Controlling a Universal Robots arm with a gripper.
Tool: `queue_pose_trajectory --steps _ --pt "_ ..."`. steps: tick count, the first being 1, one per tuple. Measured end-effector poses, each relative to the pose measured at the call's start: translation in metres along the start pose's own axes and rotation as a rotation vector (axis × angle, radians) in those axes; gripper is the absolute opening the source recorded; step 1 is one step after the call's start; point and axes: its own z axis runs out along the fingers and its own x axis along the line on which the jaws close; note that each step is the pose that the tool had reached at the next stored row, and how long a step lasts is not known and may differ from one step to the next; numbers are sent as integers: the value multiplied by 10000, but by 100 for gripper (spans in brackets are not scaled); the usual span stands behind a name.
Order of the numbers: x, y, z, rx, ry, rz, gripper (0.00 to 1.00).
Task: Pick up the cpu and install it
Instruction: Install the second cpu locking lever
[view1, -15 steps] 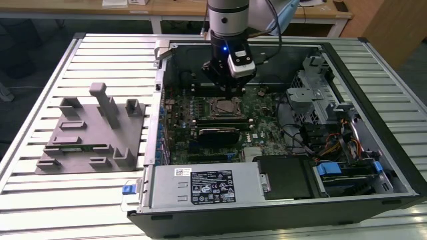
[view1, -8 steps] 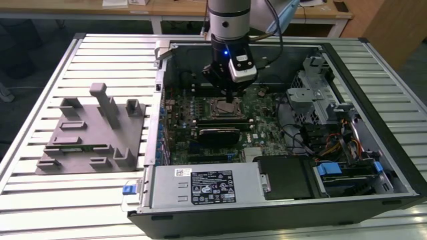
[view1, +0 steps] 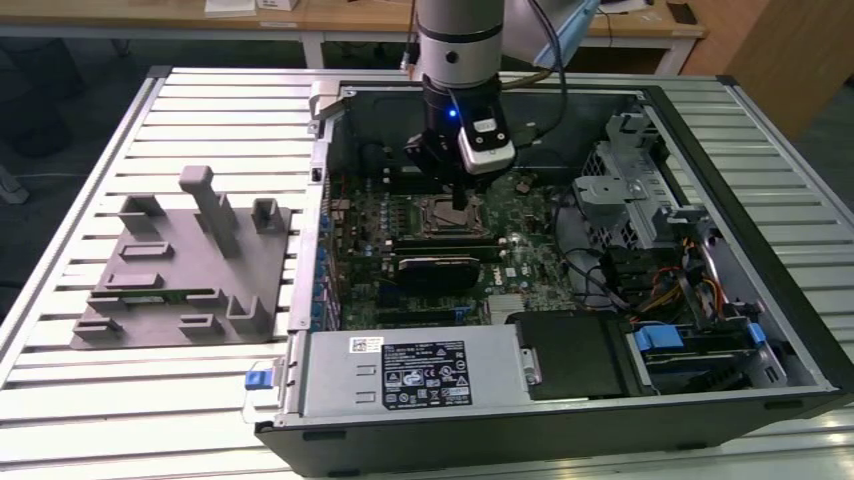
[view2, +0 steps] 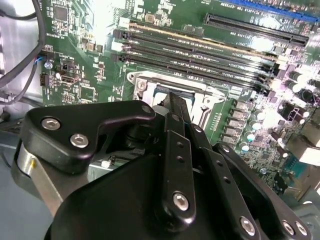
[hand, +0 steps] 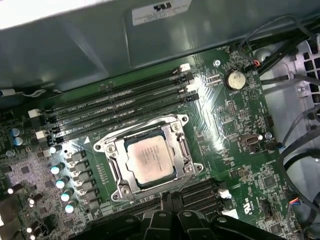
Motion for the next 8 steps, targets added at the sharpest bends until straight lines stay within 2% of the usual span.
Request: queue_pose_trajectory --steps 8 --pt "-10 -76 42 -107 24 -177 11"
